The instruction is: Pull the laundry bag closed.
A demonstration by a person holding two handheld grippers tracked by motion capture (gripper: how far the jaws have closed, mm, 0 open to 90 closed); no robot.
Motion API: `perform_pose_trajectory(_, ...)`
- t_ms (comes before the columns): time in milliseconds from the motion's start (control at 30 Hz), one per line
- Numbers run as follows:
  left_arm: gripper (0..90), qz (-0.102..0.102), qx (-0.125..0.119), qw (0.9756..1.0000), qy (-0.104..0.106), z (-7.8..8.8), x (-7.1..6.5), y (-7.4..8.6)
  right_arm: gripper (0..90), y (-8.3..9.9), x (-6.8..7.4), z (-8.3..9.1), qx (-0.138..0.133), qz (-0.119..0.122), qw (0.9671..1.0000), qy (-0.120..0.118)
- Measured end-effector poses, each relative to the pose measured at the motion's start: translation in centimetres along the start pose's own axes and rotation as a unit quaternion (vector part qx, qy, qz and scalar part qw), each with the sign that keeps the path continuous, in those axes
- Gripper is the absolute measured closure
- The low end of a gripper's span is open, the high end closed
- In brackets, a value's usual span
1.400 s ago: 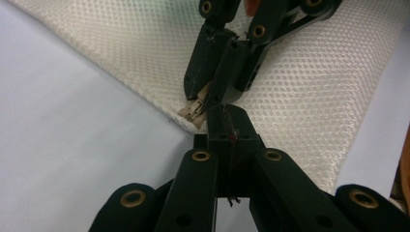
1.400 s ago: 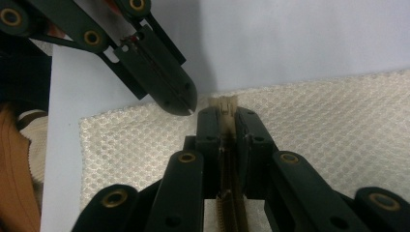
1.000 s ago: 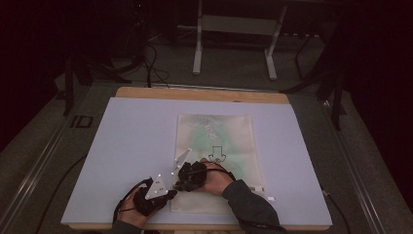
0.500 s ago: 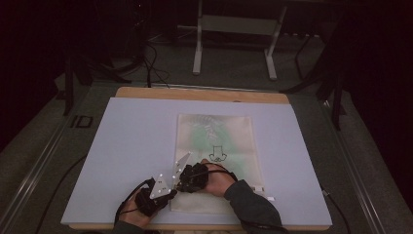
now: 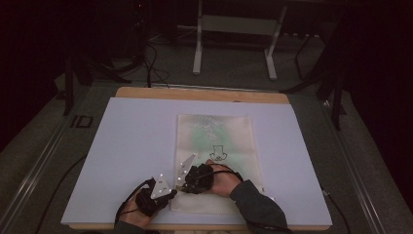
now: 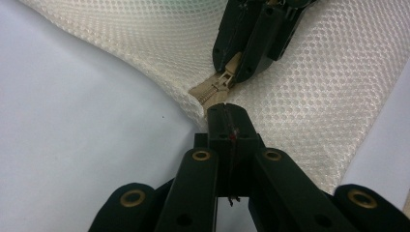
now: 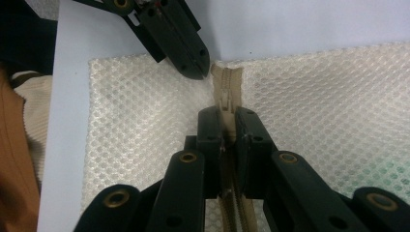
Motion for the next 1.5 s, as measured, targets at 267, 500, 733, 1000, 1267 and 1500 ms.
perform_pose_trajectory(267,89.6,0.035,-0.015,0.9988,0.033,0.0,0.6,0.3,82.4,-0.3,0.1,-0.1,0.01,0.005,0.9999,0.006)
perform_pose_trajectory(500,89.4,0.071,-0.052,0.9959,0.023,0.1,1.4,-0.7,82.3,-0.4,0.0,-0.3,0.002,0.006,1.0,0.007)
perform_pose_trajectory(733,89.2,0.079,-0.057,0.9952,0.012,-0.4,1.8,-1.1,82.2,-0.6,0.1,-0.4,-0.002,0.009,0.9999,0.013)
perform_pose_trajectory(1000,89.1,0.098,-0.062,0.9931,0.018,-0.5,2.2,-1.0,82.2,-0.8,0.1,-0.5,-0.003,0.011,0.9998,0.014)
perform_pose_trajectory(1267,89.1,0.101,-0.052,0.9933,0.02,-1.1,2.1,-1.2,82.1,-0.8,0.1,-0.5,-0.007,0.01,0.9998,0.013)
perform_pose_trajectory(1500,89.3,0.108,-0.047,0.9929,0.021,-1.3,2.0,-1.0,82.2,-1.0,0.1,-0.6,-0.003,0.015,0.9997,0.017)
Point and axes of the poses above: each handheld gripper's, and its own axes: z roughly backward along the jaws, y roughly out of its underside, x roughly to its left, the point moved 4 cm from there along -z, roughly forward along the jaws, and after that the axes turned 6 degrees about x, right-handed, at the moved point
